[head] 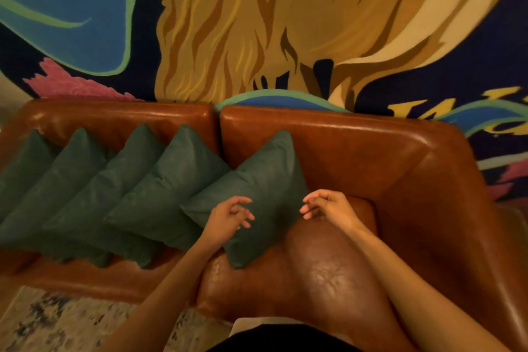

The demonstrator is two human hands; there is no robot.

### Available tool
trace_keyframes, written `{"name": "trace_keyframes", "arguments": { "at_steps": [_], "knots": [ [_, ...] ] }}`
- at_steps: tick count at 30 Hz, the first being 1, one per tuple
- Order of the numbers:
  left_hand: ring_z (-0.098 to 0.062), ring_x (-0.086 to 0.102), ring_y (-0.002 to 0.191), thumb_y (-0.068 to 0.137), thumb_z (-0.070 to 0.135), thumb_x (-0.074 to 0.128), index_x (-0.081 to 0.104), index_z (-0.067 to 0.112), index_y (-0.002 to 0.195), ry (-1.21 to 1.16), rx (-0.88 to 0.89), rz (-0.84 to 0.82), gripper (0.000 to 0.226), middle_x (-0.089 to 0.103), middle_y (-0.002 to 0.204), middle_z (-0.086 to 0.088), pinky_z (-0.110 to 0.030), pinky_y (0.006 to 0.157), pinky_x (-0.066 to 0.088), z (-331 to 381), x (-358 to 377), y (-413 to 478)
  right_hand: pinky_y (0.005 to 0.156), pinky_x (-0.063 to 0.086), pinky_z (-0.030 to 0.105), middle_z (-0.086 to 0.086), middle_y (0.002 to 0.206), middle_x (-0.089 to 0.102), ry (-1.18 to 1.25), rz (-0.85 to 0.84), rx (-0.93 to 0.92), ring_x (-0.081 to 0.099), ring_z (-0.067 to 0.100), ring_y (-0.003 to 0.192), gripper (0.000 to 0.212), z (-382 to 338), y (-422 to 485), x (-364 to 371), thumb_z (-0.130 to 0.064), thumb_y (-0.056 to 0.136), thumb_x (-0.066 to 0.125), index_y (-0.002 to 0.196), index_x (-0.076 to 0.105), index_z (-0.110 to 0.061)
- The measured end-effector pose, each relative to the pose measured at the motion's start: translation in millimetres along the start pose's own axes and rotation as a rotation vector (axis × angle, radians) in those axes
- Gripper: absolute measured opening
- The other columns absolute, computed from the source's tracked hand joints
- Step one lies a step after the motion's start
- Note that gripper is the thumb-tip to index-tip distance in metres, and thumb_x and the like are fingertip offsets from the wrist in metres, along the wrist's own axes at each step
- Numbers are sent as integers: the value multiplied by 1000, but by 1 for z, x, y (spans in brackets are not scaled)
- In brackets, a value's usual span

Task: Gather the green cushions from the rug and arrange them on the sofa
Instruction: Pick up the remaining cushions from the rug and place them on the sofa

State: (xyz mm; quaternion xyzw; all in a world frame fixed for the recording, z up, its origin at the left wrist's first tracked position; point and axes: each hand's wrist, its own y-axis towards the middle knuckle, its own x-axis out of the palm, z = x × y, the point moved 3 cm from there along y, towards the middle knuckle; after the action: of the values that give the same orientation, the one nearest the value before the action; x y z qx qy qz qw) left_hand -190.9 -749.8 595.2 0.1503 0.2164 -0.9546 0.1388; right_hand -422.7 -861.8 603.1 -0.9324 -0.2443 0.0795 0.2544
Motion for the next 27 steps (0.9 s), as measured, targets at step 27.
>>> {"name": "trace_keyframes", "arguments": {
  "at_steps": [27],
  "knots": [
    [-1, 45, 36, 90, -6, 49, 61, 17, 83, -121, 121, -475, 27, 52, 42, 5, -12, 39, 37, -95, -13, -220, 59, 52, 29, 10, 71, 71, 179, 484, 110, 65, 19, 54, 16, 152, -320, 174, -7, 97, 49, 87, 62, -7]
  ]
}}
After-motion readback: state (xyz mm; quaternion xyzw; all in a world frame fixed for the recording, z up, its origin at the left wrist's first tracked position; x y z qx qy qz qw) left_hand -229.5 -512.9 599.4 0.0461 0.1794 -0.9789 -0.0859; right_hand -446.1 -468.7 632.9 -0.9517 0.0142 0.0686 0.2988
